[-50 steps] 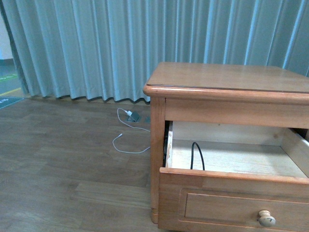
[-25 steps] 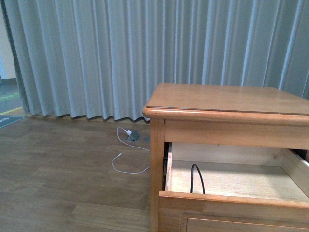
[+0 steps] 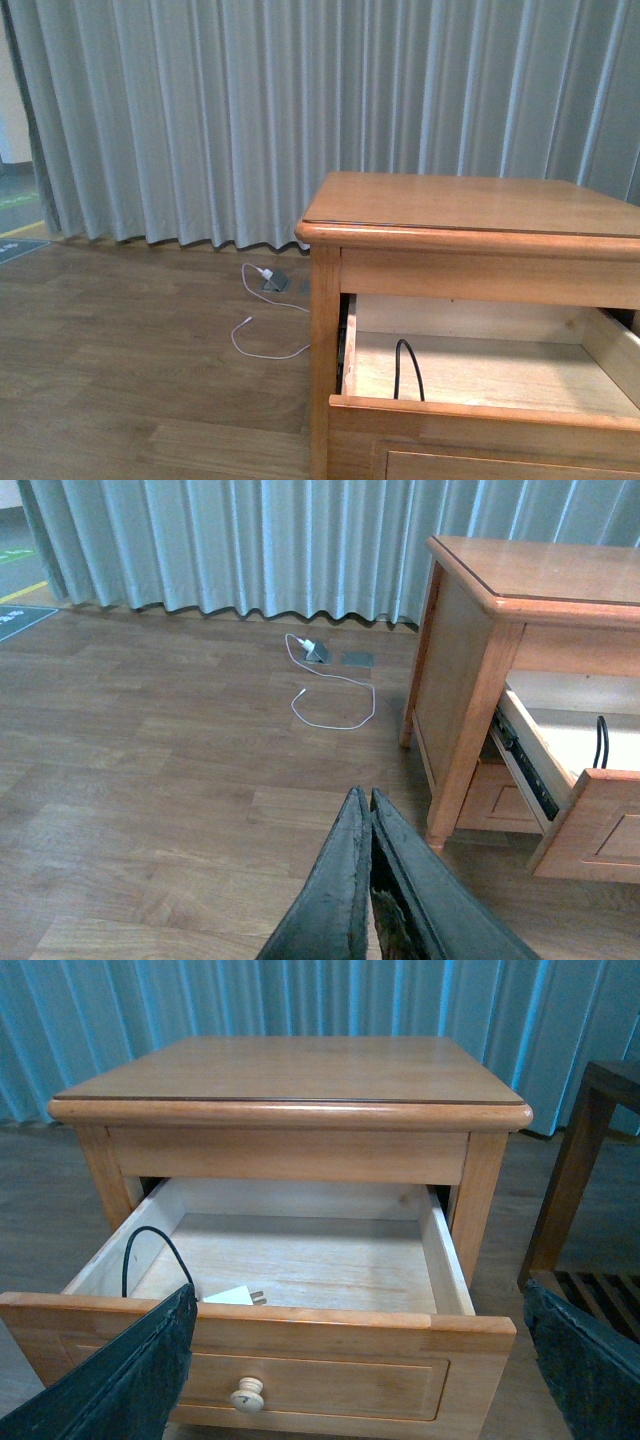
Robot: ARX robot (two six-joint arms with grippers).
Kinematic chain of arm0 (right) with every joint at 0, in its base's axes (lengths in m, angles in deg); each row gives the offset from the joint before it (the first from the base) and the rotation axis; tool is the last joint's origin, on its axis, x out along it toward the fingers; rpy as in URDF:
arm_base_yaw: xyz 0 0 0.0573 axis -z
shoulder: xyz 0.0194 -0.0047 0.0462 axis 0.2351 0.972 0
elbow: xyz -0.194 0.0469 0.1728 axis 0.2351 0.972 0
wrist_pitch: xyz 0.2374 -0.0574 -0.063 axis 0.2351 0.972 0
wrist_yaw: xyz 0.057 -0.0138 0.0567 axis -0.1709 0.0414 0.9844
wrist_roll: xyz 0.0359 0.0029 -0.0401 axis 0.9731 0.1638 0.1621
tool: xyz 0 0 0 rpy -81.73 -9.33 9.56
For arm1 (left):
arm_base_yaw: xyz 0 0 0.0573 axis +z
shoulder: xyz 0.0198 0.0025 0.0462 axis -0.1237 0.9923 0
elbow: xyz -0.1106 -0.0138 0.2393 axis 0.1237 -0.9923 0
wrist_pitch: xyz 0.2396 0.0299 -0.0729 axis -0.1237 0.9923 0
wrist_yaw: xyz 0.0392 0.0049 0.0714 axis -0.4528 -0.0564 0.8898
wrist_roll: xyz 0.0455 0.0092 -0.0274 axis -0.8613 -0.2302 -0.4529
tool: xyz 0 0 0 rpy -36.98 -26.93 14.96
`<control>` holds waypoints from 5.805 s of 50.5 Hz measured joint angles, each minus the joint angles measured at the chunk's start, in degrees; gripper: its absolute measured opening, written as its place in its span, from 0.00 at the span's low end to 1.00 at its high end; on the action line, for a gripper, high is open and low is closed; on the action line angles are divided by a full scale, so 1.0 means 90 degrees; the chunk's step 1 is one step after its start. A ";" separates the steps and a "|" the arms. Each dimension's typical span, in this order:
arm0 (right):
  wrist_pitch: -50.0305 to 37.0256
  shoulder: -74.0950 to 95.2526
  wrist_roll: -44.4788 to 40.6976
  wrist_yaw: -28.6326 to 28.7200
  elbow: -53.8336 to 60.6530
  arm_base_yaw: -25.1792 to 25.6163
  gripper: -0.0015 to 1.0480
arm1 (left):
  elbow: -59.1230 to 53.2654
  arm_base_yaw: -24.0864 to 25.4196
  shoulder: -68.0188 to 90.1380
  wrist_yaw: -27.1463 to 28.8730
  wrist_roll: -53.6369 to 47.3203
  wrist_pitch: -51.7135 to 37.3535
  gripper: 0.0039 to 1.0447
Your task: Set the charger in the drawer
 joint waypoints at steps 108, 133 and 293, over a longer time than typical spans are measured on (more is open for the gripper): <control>-0.1423 0.8774 0.0799 -0.0801 -0.4180 -0.0743 0.92 | -0.0680 0.0005 -0.0614 0.0000 -0.0010 -0.0126 0.95; -0.1967 1.1098 0.0942 -0.1535 -0.6912 -0.0646 0.92 | -0.0680 0.0005 -0.0614 0.0000 -0.0012 -0.0126 0.95; 0.2599 -0.3045 -0.0002 0.0005 0.0452 -0.0002 0.02 | -0.0680 0.0005 -0.0624 -0.0002 -0.0012 -0.0126 0.95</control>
